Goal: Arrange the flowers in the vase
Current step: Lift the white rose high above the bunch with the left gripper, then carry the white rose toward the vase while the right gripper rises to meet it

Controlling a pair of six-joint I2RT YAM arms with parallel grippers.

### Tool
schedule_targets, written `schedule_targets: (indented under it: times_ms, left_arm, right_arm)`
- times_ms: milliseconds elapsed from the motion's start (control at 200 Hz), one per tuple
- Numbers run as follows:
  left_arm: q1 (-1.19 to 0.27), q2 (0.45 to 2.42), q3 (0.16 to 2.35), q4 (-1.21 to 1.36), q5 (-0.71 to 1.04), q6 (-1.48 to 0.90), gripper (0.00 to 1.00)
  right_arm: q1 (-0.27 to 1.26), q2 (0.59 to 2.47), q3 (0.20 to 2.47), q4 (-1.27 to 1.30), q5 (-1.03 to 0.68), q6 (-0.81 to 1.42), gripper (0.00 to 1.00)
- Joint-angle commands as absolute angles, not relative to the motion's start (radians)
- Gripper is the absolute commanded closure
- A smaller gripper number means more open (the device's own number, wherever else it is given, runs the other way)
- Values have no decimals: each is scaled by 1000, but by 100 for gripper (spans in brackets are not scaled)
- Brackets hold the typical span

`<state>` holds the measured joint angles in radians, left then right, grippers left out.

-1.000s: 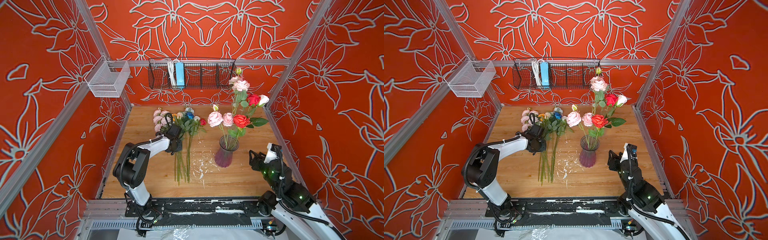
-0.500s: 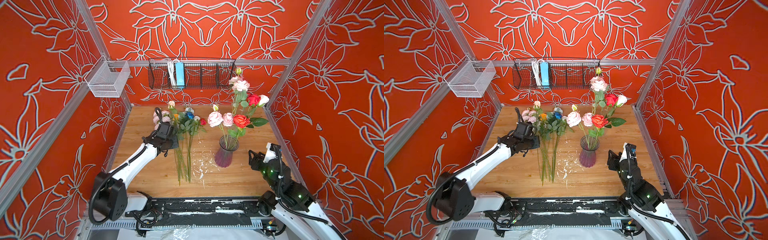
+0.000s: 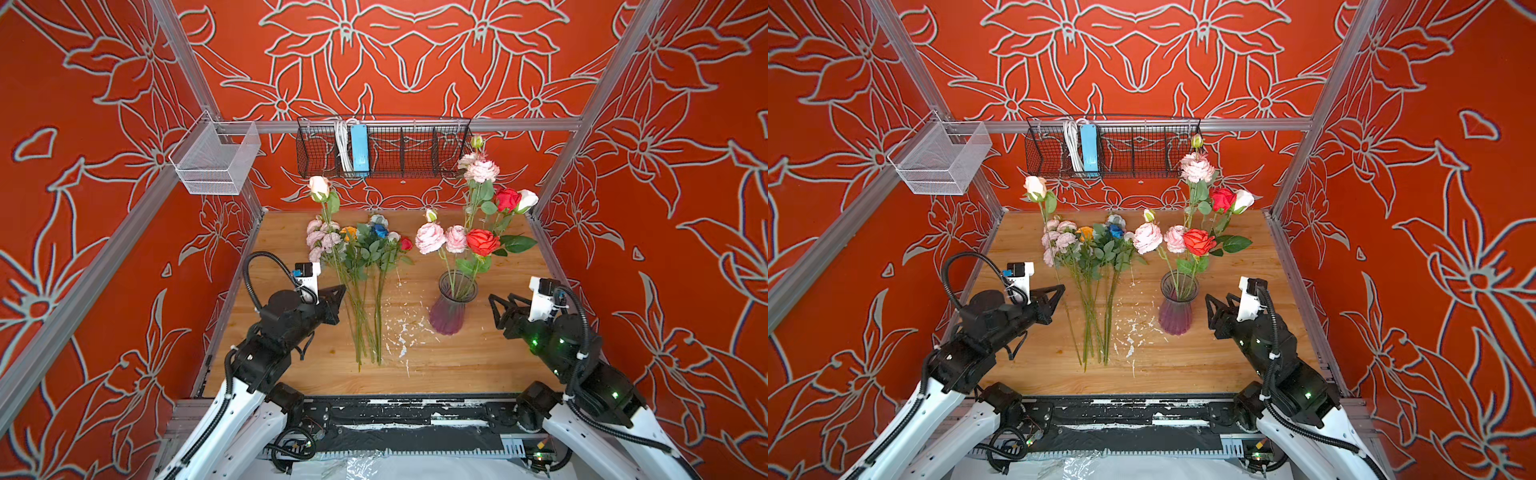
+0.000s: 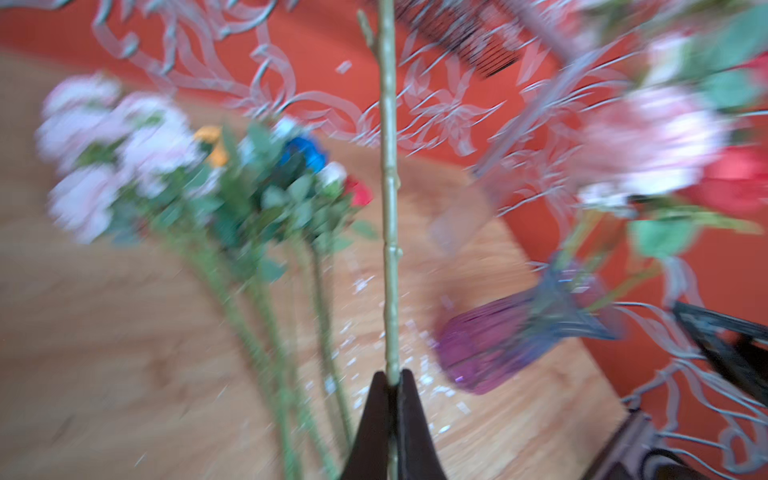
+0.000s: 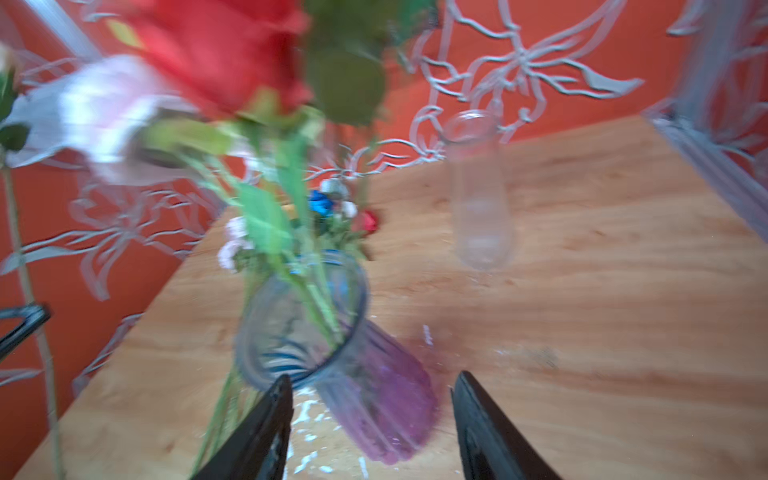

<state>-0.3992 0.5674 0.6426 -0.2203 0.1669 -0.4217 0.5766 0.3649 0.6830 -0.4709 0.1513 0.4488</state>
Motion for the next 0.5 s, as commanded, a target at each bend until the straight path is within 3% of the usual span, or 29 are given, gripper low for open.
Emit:
schedule_targets:
  times_ms: [0, 225, 495]
  left_arm:
    - [-490, 580, 701, -72, 234, -356, 100]
    - [-840, 825, 909, -10, 123, -211, 100]
    - [-900, 1083, 1046, 92, 238, -214, 100]
  right_arm:
    - [573, 412, 764, -386, -86, 387, 35]
    - [574, 591, 898, -248, -441, 429, 35]
    - [576, 676, 980, -113, -552, 498, 38]
